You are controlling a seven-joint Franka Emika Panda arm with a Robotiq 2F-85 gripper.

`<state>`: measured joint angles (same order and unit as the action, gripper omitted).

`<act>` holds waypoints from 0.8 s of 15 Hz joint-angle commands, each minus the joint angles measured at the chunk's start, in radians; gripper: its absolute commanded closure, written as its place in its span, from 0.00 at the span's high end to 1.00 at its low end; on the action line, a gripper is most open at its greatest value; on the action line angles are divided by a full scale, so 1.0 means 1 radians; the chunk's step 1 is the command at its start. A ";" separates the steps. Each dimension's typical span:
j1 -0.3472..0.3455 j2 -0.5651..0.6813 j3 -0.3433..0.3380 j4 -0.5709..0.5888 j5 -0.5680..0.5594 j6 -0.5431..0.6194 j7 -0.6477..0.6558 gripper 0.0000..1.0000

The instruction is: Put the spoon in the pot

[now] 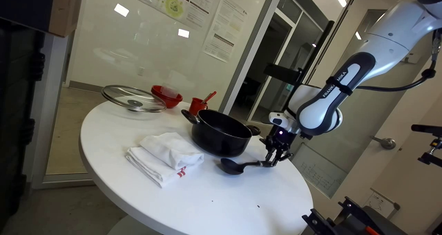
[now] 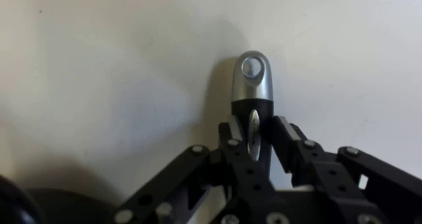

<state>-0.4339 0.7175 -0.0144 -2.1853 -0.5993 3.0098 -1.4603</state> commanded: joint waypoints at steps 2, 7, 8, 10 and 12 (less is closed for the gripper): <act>-0.037 -0.026 0.040 -0.019 0.060 0.037 -0.081 0.07; -0.075 -0.129 0.096 -0.064 0.123 0.000 -0.145 0.07; -0.086 -0.158 0.114 -0.071 0.136 -0.022 -0.166 0.07; -0.094 -0.215 0.146 -0.078 0.165 -0.084 -0.232 0.07; -0.086 -0.271 0.166 -0.073 0.208 -0.157 -0.309 0.07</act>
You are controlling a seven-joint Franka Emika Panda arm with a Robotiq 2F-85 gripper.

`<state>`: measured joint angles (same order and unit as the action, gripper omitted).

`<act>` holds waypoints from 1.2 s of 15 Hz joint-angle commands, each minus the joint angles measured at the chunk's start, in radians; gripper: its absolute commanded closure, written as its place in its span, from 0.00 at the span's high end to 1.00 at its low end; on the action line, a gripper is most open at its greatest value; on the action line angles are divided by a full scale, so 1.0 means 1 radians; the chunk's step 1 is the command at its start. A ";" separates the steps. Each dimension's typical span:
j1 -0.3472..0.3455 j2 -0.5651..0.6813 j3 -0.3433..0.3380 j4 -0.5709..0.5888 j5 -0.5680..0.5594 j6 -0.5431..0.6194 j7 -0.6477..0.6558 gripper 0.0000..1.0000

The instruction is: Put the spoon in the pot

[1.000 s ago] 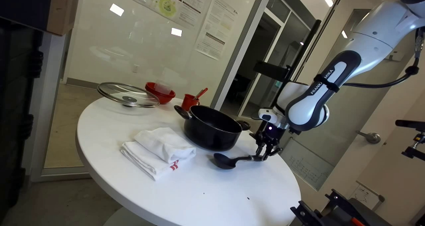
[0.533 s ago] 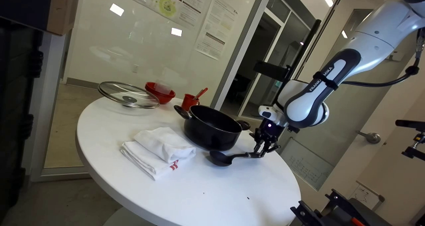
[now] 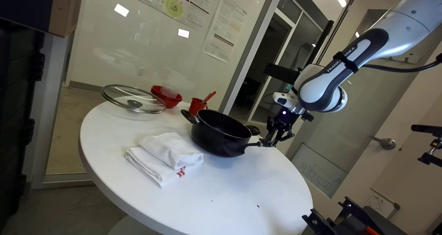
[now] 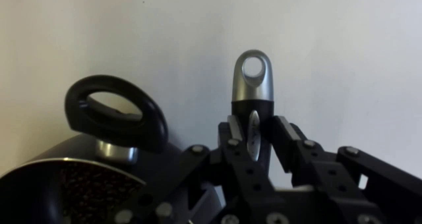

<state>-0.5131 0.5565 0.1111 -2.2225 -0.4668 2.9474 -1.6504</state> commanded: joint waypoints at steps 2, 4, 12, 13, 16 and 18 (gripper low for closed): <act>0.021 -0.166 0.046 -0.028 0.128 -0.154 -0.193 0.07; 0.090 -0.220 -0.001 -0.013 0.136 -0.200 -0.211 0.07; 0.432 -0.333 -0.305 0.136 -0.453 -0.340 0.247 0.07; 0.449 -0.334 -0.306 0.156 -0.537 -0.368 0.320 0.07; 0.471 -0.323 -0.271 0.193 -0.722 -0.469 0.479 0.07; 0.489 -0.308 -0.243 0.201 -0.815 -0.535 0.569 0.07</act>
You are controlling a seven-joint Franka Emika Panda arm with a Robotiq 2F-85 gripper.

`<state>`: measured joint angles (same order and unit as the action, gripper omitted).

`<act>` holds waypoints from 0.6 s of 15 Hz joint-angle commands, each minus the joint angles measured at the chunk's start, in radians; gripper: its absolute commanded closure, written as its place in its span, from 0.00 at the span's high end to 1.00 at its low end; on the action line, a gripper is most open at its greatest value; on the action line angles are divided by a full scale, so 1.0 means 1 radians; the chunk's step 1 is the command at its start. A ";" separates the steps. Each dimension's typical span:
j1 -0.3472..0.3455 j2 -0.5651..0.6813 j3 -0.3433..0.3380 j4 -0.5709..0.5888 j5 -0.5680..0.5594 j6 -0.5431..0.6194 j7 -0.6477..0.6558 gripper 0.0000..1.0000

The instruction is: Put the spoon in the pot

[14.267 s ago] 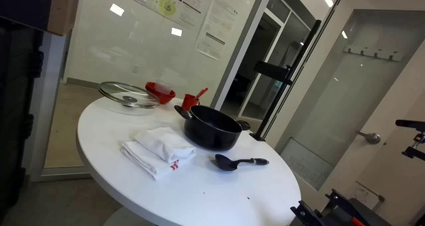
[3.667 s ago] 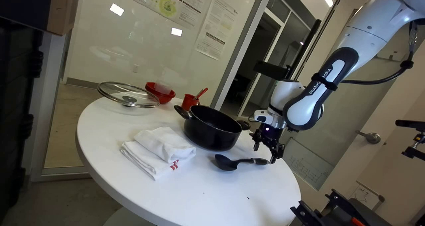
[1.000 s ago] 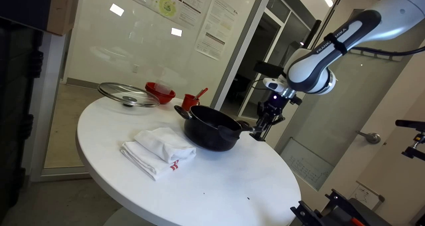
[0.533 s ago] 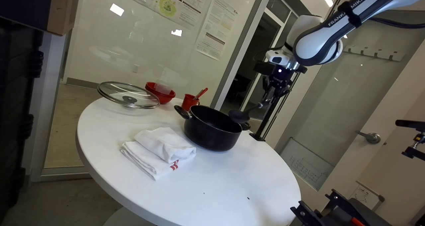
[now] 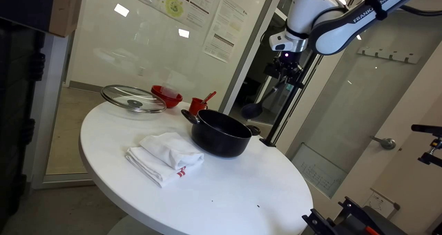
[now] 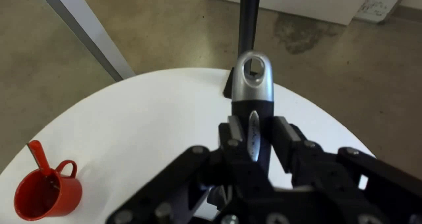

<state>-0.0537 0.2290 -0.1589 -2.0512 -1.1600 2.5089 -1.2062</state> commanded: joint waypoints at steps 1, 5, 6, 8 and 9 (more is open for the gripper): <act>0.040 0.030 0.040 0.031 -0.172 -0.127 0.182 0.07; 0.082 0.108 0.093 0.045 -0.360 -0.252 0.394 0.07; 0.089 0.129 0.107 0.048 -0.386 -0.278 0.429 0.07; 0.100 0.173 0.127 0.058 -0.439 -0.323 0.500 0.07; 0.105 0.195 0.135 0.062 -0.459 -0.341 0.534 0.07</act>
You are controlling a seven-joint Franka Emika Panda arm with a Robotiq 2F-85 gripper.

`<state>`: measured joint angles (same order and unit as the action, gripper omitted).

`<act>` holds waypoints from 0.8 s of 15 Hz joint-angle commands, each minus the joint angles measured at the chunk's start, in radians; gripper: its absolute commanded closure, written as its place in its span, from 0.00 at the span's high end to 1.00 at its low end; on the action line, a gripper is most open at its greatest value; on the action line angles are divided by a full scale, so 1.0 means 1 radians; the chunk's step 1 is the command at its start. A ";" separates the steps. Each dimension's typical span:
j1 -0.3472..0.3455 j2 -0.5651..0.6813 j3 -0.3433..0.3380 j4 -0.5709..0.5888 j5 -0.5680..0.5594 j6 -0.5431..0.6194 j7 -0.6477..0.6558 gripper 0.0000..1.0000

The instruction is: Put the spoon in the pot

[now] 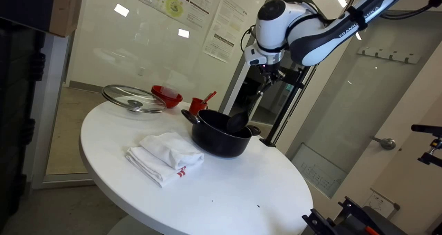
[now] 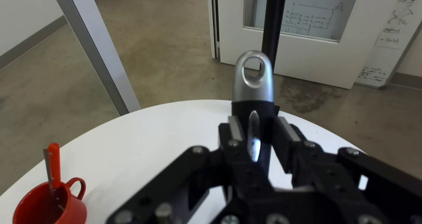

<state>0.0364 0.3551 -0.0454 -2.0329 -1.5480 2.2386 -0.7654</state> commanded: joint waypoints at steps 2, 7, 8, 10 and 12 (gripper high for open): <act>0.020 0.103 0.035 0.053 -0.090 -0.103 0.147 0.07; 0.012 0.165 0.057 0.069 -0.064 -0.137 0.203 0.07; 0.007 0.174 0.058 0.069 -0.052 -0.133 0.206 0.07; -0.005 0.189 0.063 0.067 -0.021 -0.118 0.206 0.07; -0.021 0.199 0.069 0.060 0.014 -0.094 0.197 0.07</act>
<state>0.0419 0.5316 0.0029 -1.9872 -1.5780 2.1357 -0.5668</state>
